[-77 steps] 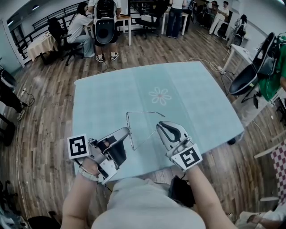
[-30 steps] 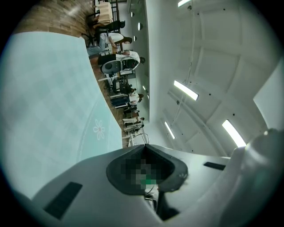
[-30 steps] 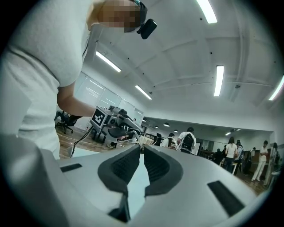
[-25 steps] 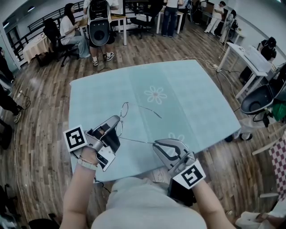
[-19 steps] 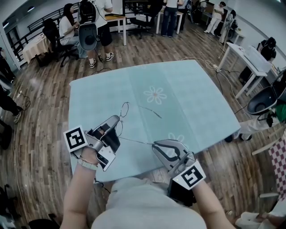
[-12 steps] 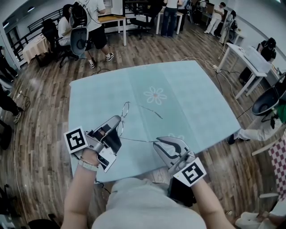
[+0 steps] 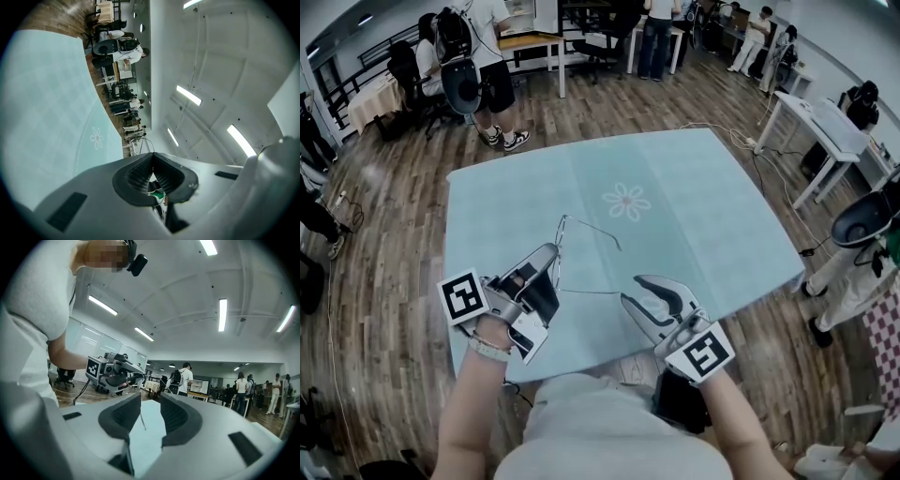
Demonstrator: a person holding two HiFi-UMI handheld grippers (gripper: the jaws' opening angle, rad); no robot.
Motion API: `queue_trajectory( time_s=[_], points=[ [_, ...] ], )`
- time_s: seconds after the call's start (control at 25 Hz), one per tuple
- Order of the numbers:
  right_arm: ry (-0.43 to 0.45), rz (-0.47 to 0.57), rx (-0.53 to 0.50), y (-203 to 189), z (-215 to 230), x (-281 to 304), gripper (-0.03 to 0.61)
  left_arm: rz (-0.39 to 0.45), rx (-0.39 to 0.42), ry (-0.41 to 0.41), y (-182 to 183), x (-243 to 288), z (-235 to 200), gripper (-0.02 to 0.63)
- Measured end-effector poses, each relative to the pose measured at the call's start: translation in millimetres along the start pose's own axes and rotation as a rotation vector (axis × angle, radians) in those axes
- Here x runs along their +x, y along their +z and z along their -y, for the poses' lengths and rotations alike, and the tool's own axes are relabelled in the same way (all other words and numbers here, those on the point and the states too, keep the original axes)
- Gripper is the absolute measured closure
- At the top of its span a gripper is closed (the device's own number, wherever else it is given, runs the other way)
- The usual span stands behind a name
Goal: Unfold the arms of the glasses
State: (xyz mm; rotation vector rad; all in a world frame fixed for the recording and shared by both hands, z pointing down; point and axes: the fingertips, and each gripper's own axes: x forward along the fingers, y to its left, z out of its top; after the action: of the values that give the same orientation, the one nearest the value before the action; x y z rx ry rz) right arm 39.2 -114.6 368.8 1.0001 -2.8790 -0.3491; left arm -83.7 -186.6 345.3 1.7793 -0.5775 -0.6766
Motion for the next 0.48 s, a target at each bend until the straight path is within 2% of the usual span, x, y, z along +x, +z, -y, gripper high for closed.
queue_trajectory(
  time_s=[0.2, 0.48],
  points=[
    [-0.017, 0.005, 0.017, 6, 7, 3, 0.453, 0.014, 0.008, -0.002, 1, 0, -1, 0.604],
    [-0.085, -0.003, 0.07, 8, 21, 12, 0.454, 0.037, 0.022, -0.014, 4, -3, -7, 0.604]
  ],
)
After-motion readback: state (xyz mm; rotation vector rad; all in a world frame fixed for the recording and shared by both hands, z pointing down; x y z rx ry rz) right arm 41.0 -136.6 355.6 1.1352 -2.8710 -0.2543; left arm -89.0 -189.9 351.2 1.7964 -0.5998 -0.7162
